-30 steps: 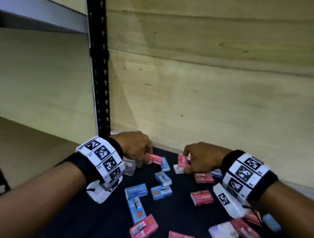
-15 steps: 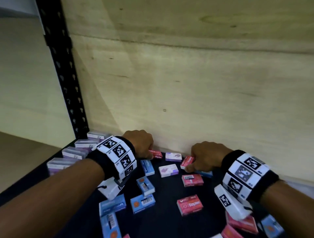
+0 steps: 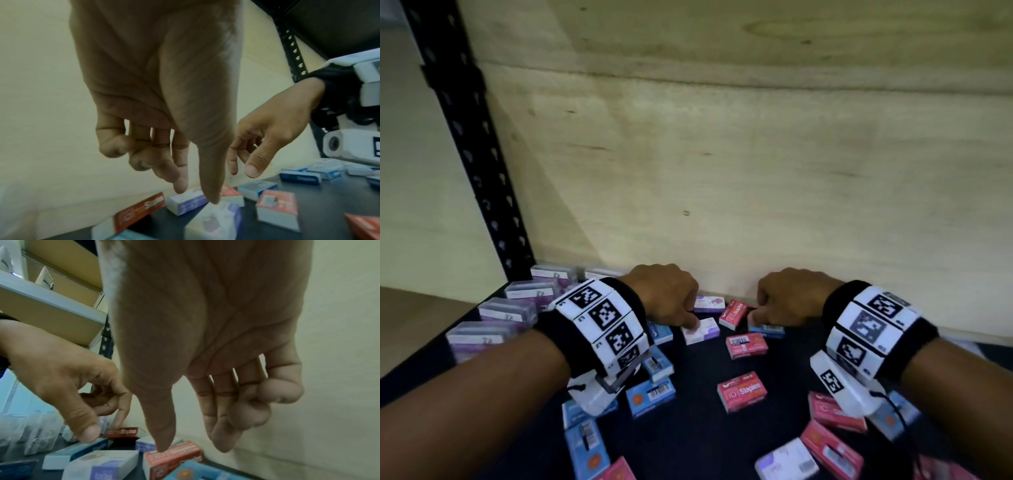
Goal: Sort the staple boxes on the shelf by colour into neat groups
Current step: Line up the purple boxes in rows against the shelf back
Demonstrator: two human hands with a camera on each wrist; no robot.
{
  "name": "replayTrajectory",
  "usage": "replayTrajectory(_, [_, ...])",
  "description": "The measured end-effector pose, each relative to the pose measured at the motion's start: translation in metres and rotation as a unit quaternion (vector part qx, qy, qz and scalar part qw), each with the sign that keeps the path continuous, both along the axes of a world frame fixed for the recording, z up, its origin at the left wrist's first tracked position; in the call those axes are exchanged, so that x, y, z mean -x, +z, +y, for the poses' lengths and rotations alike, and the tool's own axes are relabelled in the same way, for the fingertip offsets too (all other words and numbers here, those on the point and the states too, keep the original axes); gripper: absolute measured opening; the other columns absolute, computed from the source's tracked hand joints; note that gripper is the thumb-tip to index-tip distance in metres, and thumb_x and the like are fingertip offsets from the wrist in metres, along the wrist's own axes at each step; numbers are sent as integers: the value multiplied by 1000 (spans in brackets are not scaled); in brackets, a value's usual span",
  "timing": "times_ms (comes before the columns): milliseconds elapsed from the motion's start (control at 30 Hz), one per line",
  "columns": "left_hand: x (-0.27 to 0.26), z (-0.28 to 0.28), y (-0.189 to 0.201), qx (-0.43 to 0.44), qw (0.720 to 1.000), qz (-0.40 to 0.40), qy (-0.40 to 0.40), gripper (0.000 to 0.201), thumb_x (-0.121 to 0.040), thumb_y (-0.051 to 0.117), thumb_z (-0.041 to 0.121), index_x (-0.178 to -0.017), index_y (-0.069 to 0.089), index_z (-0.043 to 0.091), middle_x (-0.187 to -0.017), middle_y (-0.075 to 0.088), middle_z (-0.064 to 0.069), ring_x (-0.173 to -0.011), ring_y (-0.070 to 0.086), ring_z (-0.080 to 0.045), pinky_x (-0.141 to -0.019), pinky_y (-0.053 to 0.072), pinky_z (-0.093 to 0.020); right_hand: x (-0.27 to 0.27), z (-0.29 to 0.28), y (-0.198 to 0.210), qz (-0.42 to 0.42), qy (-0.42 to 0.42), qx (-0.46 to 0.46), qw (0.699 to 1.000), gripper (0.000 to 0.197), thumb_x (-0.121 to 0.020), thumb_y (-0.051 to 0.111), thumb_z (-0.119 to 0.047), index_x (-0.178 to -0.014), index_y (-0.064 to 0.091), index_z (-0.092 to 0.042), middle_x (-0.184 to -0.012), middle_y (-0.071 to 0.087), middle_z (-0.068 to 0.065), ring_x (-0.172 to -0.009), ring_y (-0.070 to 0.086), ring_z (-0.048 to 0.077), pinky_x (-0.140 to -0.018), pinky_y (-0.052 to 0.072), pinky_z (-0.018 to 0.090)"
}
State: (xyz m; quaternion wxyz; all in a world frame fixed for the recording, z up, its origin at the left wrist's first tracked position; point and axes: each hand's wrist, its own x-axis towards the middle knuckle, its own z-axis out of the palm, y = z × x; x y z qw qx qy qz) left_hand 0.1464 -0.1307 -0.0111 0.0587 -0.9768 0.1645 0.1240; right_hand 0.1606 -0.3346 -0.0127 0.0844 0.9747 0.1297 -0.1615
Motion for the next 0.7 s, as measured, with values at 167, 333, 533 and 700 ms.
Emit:
replayTrajectory(167, [15,-25,6,10,999,12,-47,38,-87,62,57,-110,61,27,-106,61,4,-90,55,-17,-70,41,-29,19,-31,11,-2,-14,-3,1000,48,-92,56,-54,-115,67,-13,-114,68,7,-103,64,26,-91,53,41])
replayTrajectory(333, [30,-62,11,26,995,8,-92,33,-87,62,55,-109,61,30,-96,53,9,-86,51,-15,-68,38,-28,44,-73,21,-7,-57,-9,998,45,-93,57,-50,-114,68,-12,-112,70,8,-101,65,27,-90,53,41])
replayTrajectory(533, [42,-112,14,38,988,-3,-151,36,-85,63,57,-108,62,30,-97,58,8,-87,53,-15,-70,40,-29,77,-135,28,-13,-124,7,992,41,-97,51,-49,-116,66,-16,-119,66,5,-105,63,25,-93,51,39])
replayTrajectory(700, [47,-157,12,61,980,-3,-187,34,-85,64,57,-105,61,28,-87,57,12,-82,56,-14,-65,40,-29,105,-189,27,-43,-187,5,981,36,-96,52,-42,-112,68,-14,-111,71,5,-101,66,24,-91,53,41])
